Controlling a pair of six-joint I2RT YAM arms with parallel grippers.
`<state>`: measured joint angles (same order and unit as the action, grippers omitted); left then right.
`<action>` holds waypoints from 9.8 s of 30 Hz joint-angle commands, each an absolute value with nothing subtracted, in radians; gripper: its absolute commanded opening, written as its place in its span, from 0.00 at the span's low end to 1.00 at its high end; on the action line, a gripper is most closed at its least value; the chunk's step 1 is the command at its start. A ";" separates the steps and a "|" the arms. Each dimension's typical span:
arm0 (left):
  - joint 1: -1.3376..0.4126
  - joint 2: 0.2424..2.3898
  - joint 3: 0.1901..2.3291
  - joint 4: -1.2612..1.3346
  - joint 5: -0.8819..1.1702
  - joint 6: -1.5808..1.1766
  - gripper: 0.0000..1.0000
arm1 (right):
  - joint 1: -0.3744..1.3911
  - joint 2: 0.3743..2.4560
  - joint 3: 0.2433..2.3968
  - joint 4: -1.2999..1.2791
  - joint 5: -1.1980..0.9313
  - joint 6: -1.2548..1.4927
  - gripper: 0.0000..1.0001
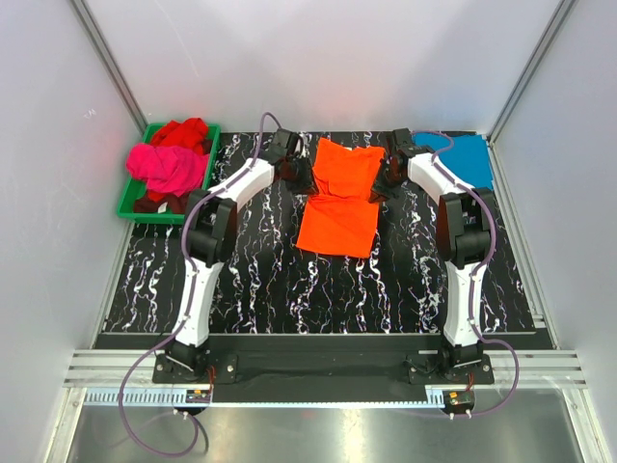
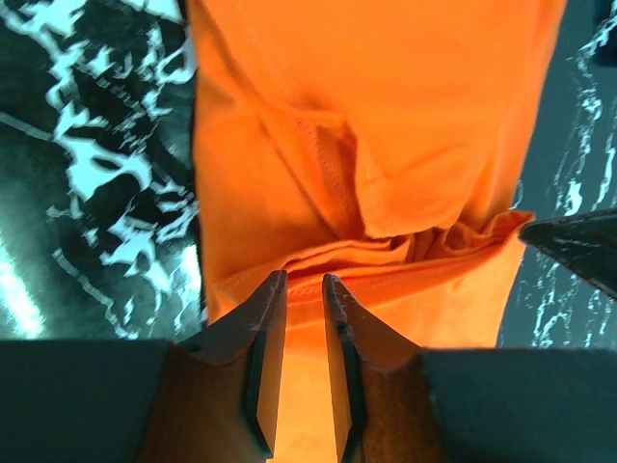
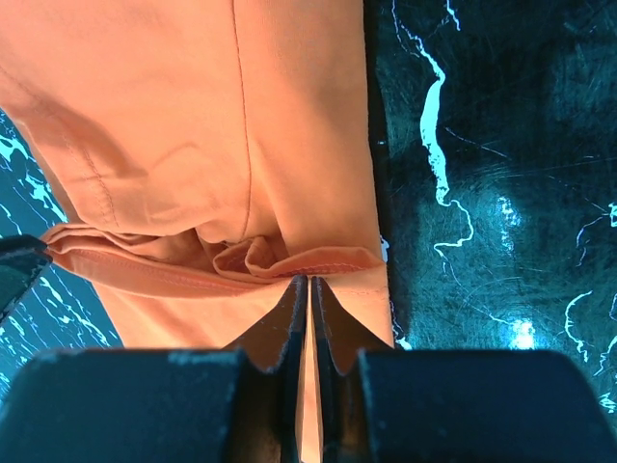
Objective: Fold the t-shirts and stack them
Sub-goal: Fold the tshirt
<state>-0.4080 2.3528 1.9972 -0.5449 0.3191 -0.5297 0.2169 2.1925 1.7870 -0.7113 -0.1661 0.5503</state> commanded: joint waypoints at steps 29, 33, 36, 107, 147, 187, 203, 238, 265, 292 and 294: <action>-0.454 2.370 2.045 -0.523 0.235 -0.526 0.08 | 0.221 2.111 1.856 -0.758 -0.153 0.512 0.14; -0.436 2.413 2.100 -0.541 0.218 -0.534 0.11 | 0.222 2.068 1.827 -0.759 -0.175 0.514 0.18; -0.413 2.408 2.108 -0.523 0.219 -0.554 0.15 | 0.221 2.028 1.775 -0.746 -0.183 0.511 0.20; -0.445 1.726 1.154 -0.459 0.391 -0.572 0.36 | 0.167 1.824 1.137 -0.612 -0.770 0.359 0.23; -0.380 2.216 1.804 -0.525 0.357 -0.295 0.39 | 0.117 1.865 1.333 -0.528 -0.417 0.430 0.45; -0.341 2.258 1.838 -0.469 0.339 -0.367 0.00 | 0.104 1.945 1.268 -0.445 -0.494 0.437 0.45; -0.321 2.065 1.735 -0.620 0.207 -0.347 0.46 | 0.135 1.847 1.171 -0.515 -0.561 0.528 0.66; -0.373 1.876 0.991 -0.250 0.526 -0.505 0.47 | 0.250 1.764 0.879 -0.281 -0.584 0.635 0.37; -0.408 1.575 0.810 -0.282 0.560 -0.675 0.00 | 0.250 1.522 0.896 -0.515 -0.511 0.612 0.00; -0.304 1.744 1.467 -0.518 0.442 -0.663 0.00 | 0.219 1.765 1.570 -0.745 -0.391 0.502 0.00; -0.296 1.802 1.532 -0.514 0.469 -0.658 0.00 | 0.207 1.836 1.668 -0.750 -0.393 0.502 0.00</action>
<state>-0.3138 1.7329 1.4216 -0.5144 0.4580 -0.6792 0.2306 1.7676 1.5433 -0.7105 -0.4255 0.5369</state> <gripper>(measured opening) 0.024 0.047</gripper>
